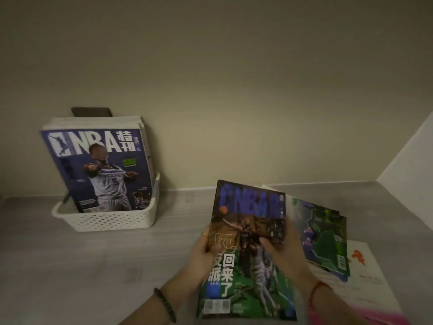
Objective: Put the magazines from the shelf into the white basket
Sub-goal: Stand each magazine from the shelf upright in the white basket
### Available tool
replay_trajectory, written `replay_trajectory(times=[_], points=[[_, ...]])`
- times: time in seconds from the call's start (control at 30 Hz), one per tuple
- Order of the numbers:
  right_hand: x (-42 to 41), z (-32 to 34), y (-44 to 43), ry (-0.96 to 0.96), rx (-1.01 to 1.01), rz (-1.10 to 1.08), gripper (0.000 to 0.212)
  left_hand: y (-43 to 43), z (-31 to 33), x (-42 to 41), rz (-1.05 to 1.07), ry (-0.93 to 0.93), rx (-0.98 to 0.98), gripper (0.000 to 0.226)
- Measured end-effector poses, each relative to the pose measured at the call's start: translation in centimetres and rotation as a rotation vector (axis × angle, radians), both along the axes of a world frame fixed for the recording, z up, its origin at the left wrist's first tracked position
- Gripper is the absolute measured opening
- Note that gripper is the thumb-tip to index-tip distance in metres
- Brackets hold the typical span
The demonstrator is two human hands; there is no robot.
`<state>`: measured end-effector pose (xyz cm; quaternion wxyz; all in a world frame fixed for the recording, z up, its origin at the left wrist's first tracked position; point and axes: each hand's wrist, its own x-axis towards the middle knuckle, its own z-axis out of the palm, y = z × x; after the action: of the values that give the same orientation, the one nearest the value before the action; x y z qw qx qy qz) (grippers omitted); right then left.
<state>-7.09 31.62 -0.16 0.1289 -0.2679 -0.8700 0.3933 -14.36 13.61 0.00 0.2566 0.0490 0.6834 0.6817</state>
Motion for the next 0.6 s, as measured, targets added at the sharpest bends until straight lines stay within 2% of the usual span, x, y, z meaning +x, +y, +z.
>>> replay_trajectory(times=[0.1,0.2,0.27,0.33,0.37,0.47,0.6], points=[[-2.5,1.9,-0.1,0.094,-0.292,0.005,0.055,-4.3,3.2,-1.7,-0.111,0.045,0.075,0.041],[-5.1,3.8,-2.2,0.111,-0.435,0.103,0.036,-8.6,6.3,-3.9,-0.121,0.164,0.061,0.039],[-7.1,5.7,-4.3,0.192,-0.409,0.182,0.029,-11.5,8.4,-5.9,-0.048,0.299,0.006,0.040],[-9.6,8.4,-7.3,0.302,-0.402,0.237,0.048,-14.5,10.6,-8.0,0.039,0.392,-0.013,0.039],[-11.0,9.7,-9.0,0.363,-0.409,0.237,0.050,-16.0,11.6,-9.2,0.089,0.426,-0.005,0.037],[-15.6,12.6,-13.7,0.511,-0.437,0.238,0.031,-20.2,14.1,-13.0,0.246,0.490,0.008,0.034],[-20.4,15.0,-18.5,0.575,-0.392,0.242,0.028,-24.9,15.4,-18.3,0.362,0.540,-0.079,0.025]])
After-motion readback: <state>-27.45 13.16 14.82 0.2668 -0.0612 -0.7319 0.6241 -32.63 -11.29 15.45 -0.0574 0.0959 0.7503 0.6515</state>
